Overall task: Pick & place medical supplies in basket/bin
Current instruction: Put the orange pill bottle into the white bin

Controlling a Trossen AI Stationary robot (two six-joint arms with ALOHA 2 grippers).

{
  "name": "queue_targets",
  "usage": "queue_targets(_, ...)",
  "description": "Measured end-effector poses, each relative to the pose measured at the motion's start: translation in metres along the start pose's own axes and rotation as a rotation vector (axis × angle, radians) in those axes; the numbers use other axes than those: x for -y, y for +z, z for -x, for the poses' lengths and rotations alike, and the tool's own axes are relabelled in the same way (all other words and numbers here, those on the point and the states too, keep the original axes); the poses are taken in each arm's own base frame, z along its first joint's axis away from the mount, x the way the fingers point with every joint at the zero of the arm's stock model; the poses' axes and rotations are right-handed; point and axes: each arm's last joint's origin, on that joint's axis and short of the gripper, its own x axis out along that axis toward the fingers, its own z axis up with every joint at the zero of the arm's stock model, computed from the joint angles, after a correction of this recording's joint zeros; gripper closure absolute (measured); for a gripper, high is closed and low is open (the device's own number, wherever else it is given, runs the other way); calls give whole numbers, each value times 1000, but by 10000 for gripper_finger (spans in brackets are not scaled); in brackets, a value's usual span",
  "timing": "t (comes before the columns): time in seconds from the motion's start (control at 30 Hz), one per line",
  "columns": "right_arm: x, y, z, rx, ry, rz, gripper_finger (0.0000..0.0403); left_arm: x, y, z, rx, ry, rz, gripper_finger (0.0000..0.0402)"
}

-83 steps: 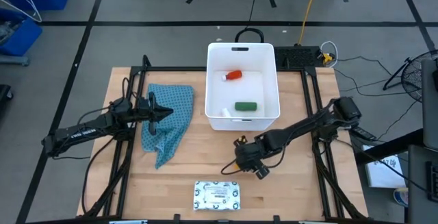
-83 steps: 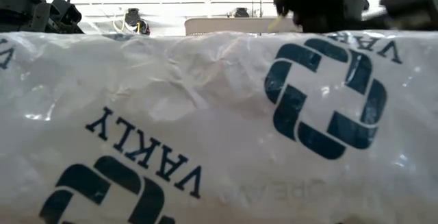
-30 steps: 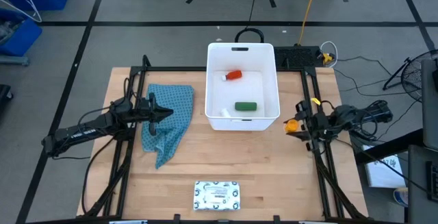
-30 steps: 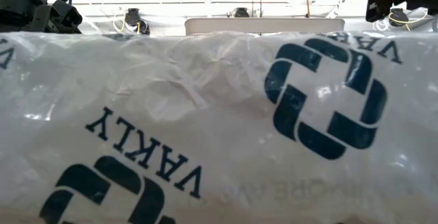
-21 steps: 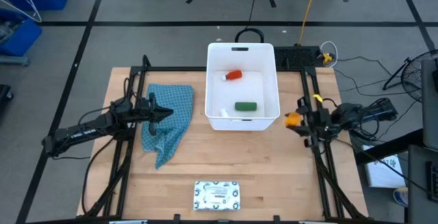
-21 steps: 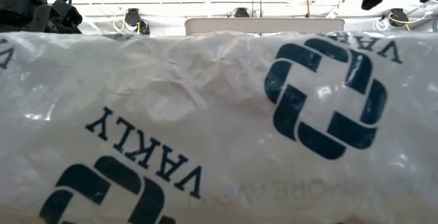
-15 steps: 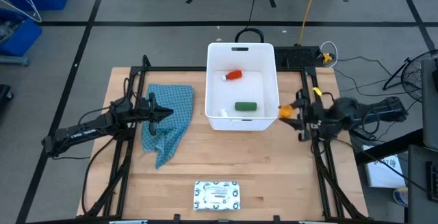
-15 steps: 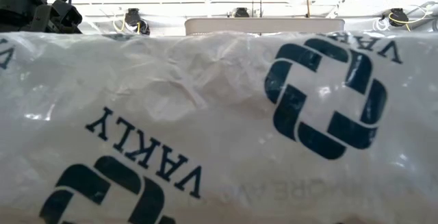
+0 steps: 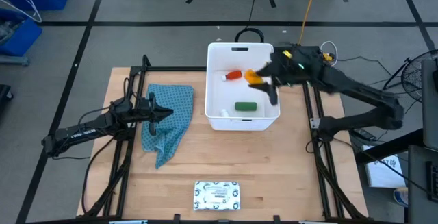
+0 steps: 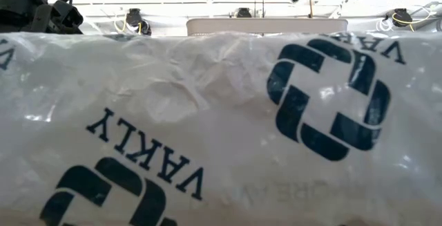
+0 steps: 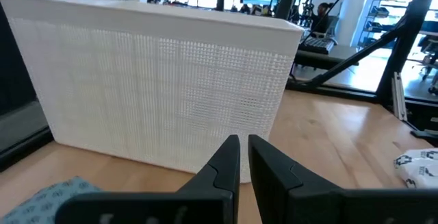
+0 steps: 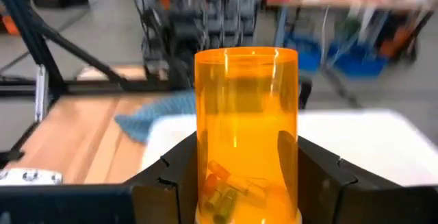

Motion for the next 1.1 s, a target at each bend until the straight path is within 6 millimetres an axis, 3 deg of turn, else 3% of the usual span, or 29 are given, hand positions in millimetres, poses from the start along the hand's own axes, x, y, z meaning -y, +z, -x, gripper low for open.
queue_targets(0.23,68,-10,-45,-271,-79,-51,239,0,-5,0,-47,5,16,366)
queue_targets(0.43,106,-27,-95,-407,-56,-10,239,0,-4,0,-41,4,-25,366)
queue_targets(0.63,126,-58,-139,-641,10,14,239,-2,-4,0,-39,43,-120,366)
queue_targets(0.8,135,-91,-157,-861,7,50,239,-3,-4,0,-40,79,-160,366)
queue_targets(1.1,144,-139,-181,-1044,56,68,239,-3,-3,0,-35,79,-168,366)
